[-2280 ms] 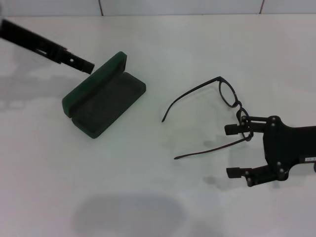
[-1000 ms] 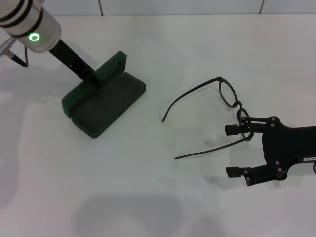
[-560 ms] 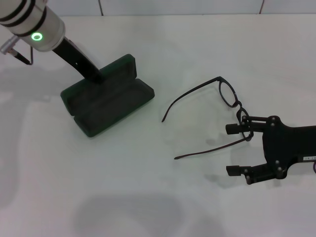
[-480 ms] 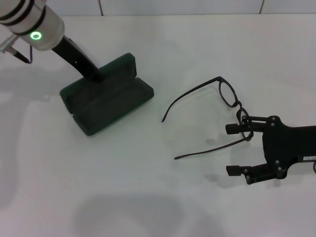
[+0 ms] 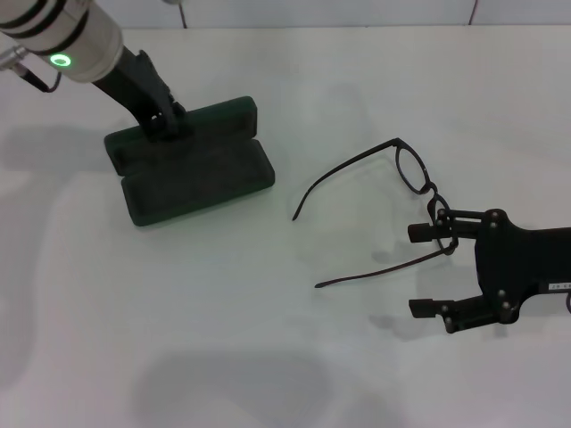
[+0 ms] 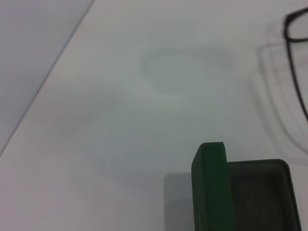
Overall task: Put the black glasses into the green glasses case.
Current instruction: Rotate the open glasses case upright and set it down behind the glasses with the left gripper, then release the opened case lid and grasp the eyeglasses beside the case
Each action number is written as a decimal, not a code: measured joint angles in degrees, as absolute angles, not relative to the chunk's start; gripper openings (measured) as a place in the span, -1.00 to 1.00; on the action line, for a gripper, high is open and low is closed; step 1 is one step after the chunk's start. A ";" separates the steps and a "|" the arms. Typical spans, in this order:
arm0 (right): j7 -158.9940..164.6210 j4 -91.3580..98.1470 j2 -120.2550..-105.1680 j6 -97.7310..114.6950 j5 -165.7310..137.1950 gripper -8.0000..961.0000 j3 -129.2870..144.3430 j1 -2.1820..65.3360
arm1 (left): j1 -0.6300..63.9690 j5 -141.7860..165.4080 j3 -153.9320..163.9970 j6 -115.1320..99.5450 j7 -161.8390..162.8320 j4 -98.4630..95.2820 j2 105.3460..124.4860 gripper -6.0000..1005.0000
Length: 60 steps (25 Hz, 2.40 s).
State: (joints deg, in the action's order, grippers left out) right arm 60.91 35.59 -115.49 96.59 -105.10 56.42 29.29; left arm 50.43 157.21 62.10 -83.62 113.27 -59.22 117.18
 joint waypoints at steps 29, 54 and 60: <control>61.00 35.60 -115.57 97.04 -105.47 0.81 56.52 29.09 | 51.31 151.28 69.98 -76.76 104.98 -57.77 119.69 -0.58; 61.00 35.60 -115.48 96.98 -105.47 0.81 56.37 29.09 | 48.81 150.24 73.19 -73.13 106.85 -59.05 119.85 -0.51; 62.36 35.76 -115.36 96.94 -105.13 0.81 55.90 29.12 | 47.18 143.73 66.20 -75.56 108.24 -60.83 119.43 -0.07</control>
State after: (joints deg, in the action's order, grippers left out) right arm 62.36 35.76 -115.36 96.94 -105.13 55.90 29.12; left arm 47.18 143.73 66.20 -75.56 108.24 -60.83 119.43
